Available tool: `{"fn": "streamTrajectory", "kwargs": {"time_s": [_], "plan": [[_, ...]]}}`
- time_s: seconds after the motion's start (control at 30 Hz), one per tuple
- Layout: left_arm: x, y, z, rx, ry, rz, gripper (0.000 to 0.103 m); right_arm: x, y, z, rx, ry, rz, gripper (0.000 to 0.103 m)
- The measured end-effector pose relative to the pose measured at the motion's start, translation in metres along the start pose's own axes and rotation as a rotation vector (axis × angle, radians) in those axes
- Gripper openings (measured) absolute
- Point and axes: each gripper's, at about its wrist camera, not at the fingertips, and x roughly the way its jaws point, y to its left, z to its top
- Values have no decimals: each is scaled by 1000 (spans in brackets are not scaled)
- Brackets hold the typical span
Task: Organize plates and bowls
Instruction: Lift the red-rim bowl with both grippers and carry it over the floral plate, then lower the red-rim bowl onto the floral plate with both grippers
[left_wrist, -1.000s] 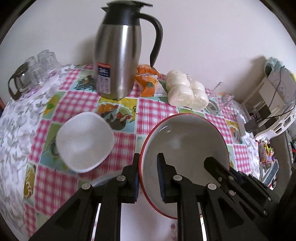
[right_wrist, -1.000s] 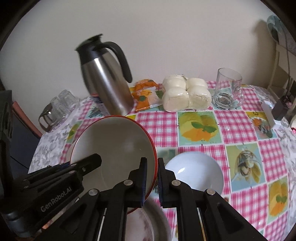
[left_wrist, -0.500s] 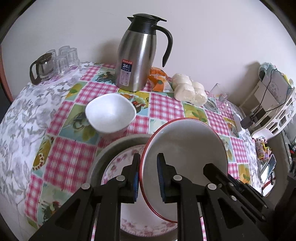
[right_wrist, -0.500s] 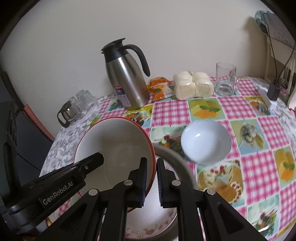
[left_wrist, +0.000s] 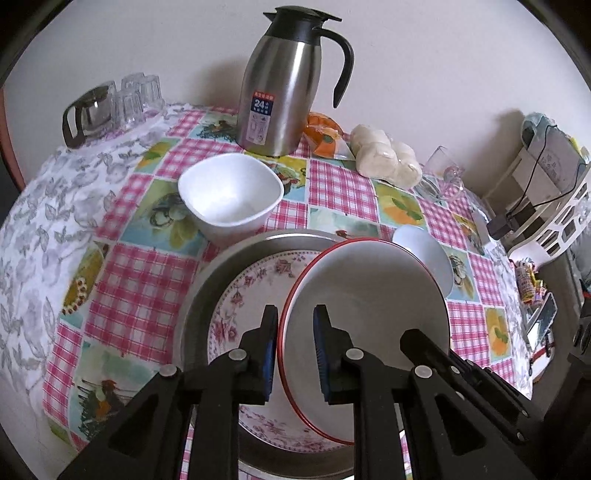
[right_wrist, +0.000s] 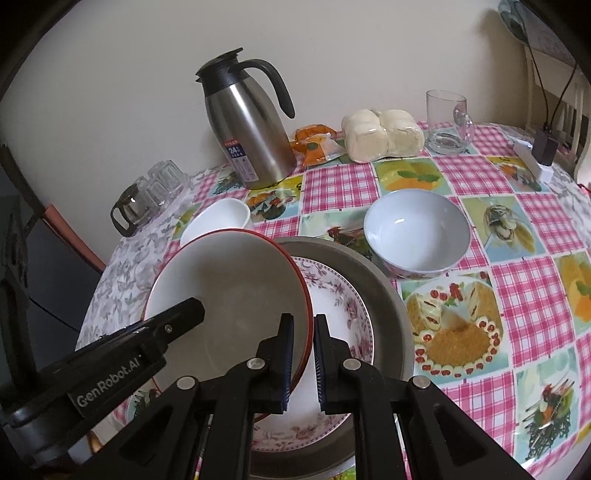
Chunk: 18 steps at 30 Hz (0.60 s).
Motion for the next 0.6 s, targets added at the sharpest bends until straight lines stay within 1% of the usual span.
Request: {"fn": "streamTrajectory", "kwargs": {"time_s": [0.33, 0.6], "plan": [[4, -1, -1, 1, 21, -9, 18, 4, -3, -1, 21, 15, -2, 12], [15, 10, 0, -32, 56, -25, 18, 13, -2, -4, 13, 41, -15, 12]]}}
